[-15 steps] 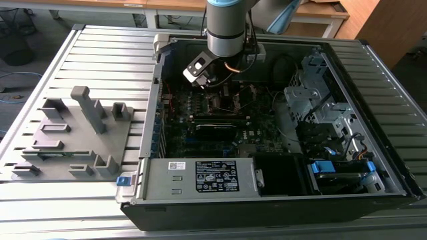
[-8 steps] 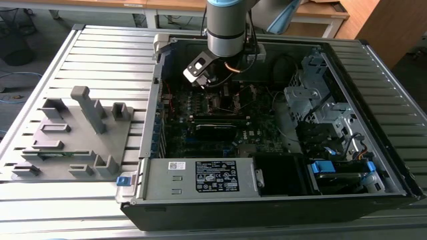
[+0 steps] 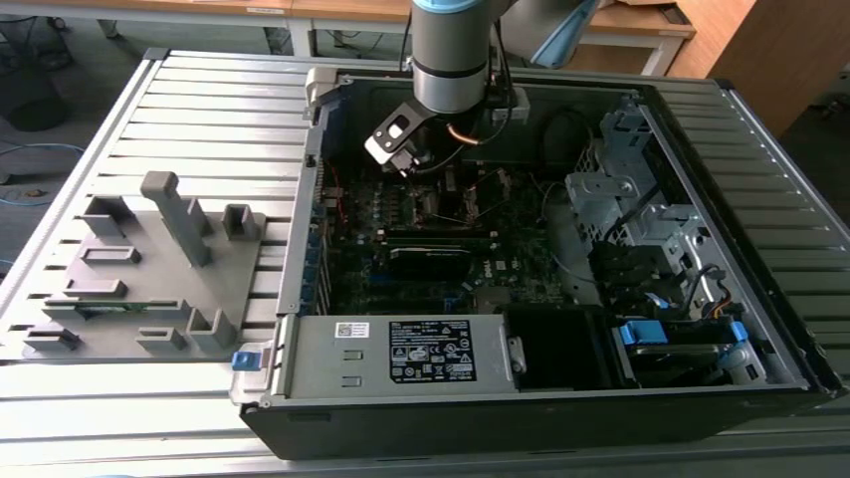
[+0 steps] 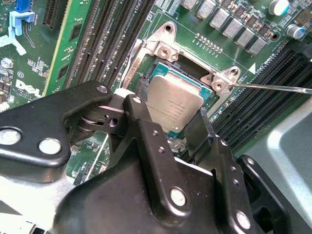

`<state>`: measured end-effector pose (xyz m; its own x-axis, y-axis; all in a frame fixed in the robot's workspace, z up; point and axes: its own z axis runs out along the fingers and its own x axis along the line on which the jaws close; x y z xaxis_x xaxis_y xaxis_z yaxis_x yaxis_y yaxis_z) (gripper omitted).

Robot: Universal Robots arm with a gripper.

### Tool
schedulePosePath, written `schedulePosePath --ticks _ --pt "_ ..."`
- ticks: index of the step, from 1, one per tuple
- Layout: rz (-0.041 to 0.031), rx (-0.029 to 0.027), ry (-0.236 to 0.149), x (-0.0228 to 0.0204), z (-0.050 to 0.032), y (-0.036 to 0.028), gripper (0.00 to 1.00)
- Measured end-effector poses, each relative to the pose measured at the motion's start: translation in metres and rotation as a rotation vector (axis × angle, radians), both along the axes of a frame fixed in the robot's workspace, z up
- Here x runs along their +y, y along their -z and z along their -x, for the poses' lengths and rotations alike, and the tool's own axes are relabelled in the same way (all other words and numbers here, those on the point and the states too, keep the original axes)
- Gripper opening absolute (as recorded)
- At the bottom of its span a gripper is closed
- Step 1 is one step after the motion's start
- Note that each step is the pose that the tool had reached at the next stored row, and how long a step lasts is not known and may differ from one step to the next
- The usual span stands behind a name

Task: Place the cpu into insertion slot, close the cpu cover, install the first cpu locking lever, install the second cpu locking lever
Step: 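Place the cpu into insertion slot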

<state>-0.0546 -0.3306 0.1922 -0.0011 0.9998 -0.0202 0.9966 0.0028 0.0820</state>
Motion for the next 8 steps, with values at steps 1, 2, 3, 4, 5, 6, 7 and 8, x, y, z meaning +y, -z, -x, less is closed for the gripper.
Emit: schedulePosePath --ticks 1,2,3,4,5,6,7,8 --pt "0.0000 0.0000 0.000 0.0000 -0.0001 0.0000 0.54" --pt "0.0000 0.0001 0.000 0.0000 -0.0002 0.0000 0.54" --pt "0.0000 0.0000 0.000 0.0000 -0.0002 0.0000 0.54" --pt "0.0000 0.0000 0.000 0.0000 -0.0003 0.0000 0.54" --pt "0.0000 0.0000 0.000 0.0000 -0.0003 0.0000 0.54" --pt "0.0000 0.0000 0.000 0.0000 -0.0003 0.0000 0.54" --pt "0.0000 0.0000 0.000 0.0000 -0.0004 0.0000 0.54" --pt "0.0001 0.0001 0.000 0.0000 -0.0004 0.0000 0.54"
